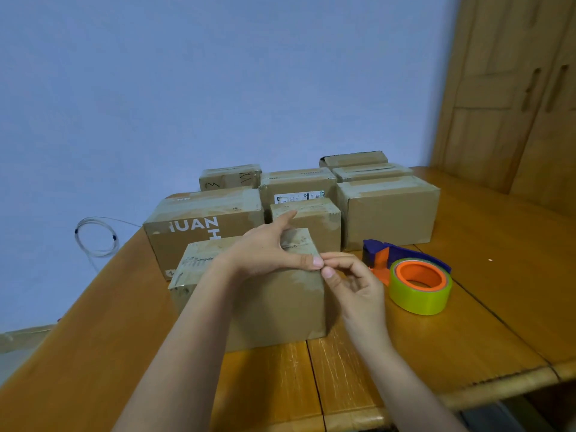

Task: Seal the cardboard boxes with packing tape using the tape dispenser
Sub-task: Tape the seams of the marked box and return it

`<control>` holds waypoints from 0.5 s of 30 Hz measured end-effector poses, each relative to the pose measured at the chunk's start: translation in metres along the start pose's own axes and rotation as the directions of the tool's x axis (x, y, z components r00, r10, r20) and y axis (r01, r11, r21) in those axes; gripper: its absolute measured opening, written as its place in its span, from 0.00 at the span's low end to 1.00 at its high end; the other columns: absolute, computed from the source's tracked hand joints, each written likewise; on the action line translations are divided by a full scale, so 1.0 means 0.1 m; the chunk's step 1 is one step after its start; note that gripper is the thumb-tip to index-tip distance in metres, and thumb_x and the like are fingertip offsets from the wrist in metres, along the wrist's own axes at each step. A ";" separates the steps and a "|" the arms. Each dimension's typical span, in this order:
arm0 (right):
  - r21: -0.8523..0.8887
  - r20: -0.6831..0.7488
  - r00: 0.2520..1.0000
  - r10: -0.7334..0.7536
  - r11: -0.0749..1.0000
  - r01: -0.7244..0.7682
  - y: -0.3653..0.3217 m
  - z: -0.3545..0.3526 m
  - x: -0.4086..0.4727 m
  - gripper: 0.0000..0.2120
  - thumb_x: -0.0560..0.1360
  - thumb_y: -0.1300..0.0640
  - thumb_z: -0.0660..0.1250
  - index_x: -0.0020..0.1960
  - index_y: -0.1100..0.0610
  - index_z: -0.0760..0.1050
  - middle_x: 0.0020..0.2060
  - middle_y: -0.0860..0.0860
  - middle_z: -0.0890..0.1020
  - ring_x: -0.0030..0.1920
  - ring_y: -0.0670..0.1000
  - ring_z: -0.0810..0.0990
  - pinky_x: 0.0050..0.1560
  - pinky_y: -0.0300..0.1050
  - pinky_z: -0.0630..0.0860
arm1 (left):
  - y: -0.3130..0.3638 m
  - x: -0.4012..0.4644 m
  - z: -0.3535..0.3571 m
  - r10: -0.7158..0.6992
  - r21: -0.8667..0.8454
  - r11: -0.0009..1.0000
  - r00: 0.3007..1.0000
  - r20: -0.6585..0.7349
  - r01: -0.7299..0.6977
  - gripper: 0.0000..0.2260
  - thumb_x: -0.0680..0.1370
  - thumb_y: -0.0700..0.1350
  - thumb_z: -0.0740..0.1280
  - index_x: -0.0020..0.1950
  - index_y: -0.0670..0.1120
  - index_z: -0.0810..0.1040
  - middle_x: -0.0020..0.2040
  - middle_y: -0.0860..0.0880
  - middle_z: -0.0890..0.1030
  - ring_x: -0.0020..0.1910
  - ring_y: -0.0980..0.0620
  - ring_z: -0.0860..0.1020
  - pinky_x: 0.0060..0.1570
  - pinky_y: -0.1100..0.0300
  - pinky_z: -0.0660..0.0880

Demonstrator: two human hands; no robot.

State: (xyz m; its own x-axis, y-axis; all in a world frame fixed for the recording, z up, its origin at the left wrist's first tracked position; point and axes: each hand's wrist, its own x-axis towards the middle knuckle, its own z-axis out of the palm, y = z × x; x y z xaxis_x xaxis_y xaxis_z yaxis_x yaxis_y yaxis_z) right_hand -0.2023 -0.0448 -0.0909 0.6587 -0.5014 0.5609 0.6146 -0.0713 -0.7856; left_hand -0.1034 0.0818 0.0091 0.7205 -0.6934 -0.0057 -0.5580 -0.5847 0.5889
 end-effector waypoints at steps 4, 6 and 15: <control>-0.033 0.012 0.999 -0.039 0.999 0.039 0.02 -0.04 0.01 0.04 0.72 0.61 0.70 0.46 0.57 0.82 0.45 0.51 0.84 0.51 0.49 0.82 0.50 0.40 0.78 | 0.00 -0.01 0.00 0.008 -0.013 1.000 1.000 0.000 -0.008 0.58 0.51 0.73 0.68 0.78 0.59 0.51 0.74 0.52 0.66 0.72 0.52 0.65 0.71 0.55 0.62; -0.052 0.020 0.998 -0.058 0.997 0.059 0.04 -0.06 0.04 0.04 0.73 0.62 0.71 0.43 0.54 0.82 0.45 0.51 0.84 0.51 0.50 0.81 0.51 0.43 0.78 | 0.00 -0.02 0.01 0.010 -0.014 1.000 1.000 0.004 -0.010 0.58 0.51 0.73 0.68 0.78 0.59 0.51 0.74 0.52 0.65 0.72 0.52 0.65 0.70 0.56 0.61; 0.067 0.168 0.972 0.165 0.982 -0.178 0.05 -0.04 0.18 0.08 0.70 0.57 0.67 0.35 0.48 0.79 0.41 0.42 0.79 0.48 0.44 0.77 0.49 0.38 0.73 | 0.00 0.01 0.01 0.028 0.033 0.999 0.999 0.023 -0.029 0.56 0.57 0.73 0.72 0.78 0.57 0.50 0.75 0.50 0.64 0.72 0.50 0.64 0.71 0.52 0.61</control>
State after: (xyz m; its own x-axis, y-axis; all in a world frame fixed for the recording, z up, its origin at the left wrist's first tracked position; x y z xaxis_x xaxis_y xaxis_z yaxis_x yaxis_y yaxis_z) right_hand -0.1897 -0.0575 -0.0856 0.8146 -0.3543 0.4593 0.5150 0.0776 -0.8537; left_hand -0.1029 0.0807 0.0078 0.6949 -0.7191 -0.0072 -0.5921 -0.5778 0.5617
